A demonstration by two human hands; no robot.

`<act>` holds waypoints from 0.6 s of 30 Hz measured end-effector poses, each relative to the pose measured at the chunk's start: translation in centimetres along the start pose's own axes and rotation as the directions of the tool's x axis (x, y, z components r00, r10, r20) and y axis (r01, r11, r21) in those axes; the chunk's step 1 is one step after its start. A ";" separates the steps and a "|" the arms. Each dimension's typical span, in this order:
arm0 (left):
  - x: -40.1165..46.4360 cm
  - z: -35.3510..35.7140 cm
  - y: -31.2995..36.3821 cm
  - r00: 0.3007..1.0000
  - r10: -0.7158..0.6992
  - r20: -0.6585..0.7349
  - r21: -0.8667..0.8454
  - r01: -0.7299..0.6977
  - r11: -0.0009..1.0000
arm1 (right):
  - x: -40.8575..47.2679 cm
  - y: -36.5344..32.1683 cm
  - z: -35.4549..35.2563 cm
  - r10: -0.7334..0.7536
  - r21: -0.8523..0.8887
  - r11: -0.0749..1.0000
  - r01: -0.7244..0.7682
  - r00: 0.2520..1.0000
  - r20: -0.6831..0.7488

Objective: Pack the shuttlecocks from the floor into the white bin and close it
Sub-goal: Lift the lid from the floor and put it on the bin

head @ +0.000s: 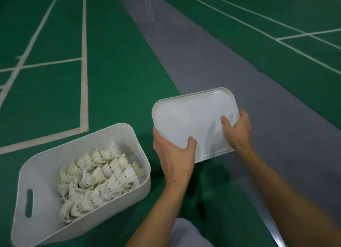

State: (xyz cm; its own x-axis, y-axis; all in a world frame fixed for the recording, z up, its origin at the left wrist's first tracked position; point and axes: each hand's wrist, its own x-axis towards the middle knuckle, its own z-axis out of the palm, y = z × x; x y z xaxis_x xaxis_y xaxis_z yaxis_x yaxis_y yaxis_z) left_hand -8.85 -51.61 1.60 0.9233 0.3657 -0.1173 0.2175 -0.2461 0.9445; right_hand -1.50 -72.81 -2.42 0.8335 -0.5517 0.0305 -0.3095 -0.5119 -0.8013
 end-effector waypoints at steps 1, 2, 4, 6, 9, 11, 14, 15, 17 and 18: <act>0.1 -0.7 1.4 1.000 0.014 -0.002 0.000 -0.014 1.000 | 0.0 -1.6 -0.8 -0.018 0.066 0.998 0.019 1.000 -0.009; 0.3 -1.7 2.8 1.000 0.028 -0.005 -0.003 -0.028 1.000 | 0.0 -3.1 -1.6 -0.040 0.120 0.992 0.040 0.999 -0.001; 0.5 -4.4 5.0 0.996 0.075 -0.037 -0.015 -0.076 0.997 | -0.7 -6.4 -2.7 -0.088 0.219 0.972 0.080 0.996 0.029; 0.7 -7.9 6.3 0.986 0.146 -0.085 -0.037 -0.149 0.988 | -1.9 -9.7 -3.0 -0.114 0.354 0.931 0.090 0.992 0.049; 1.3 -13.8 6.5 0.965 0.214 -0.152 -0.125 -0.233 0.964 | -3.9 -13.9 -2.0 -0.072 0.593 0.804 -0.038 0.984 0.161; 1.5 -18.0 6.2 0.967 0.187 -0.175 -0.210 -0.222 0.952 | -5.5 -15.9 -0.9 -0.059 0.685 0.703 -0.190 0.945 0.323; 1.8 -24.7 5.3 0.983 0.065 -0.169 -0.341 -0.121 0.932 | -8.4 -18.0 1.3 -0.109 0.746 0.550 -0.376 0.853 0.511; 2.3 -27.0 4.4 0.985 0.030 -0.171 -0.374 -0.093 0.923 | -9.5 -18.6 2.2 -0.116 0.733 0.542 -0.411 0.827 0.549; 3.3 -31.0 2.2 0.983 -0.036 -0.181 -0.456 -0.052 0.888 | -12.0 -19.6 3.9 -0.144 0.702 0.584 -0.407 0.799 0.584; 3.7 -32.6 1.2 0.980 -0.073 -0.188 -0.510 -0.034 0.859 | -13.3 -19.8 4.9 -0.174 0.680 0.627 -0.379 0.783 0.597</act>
State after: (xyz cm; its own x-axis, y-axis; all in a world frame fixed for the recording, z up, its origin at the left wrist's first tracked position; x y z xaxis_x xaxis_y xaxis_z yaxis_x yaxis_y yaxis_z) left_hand -15.48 -21.27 12.31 0.8293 0.5445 -0.1259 -0.0059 0.2339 0.9722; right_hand -4.20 -52.15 10.09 0.9799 0.0503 -0.1932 -0.1988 0.3360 -0.9206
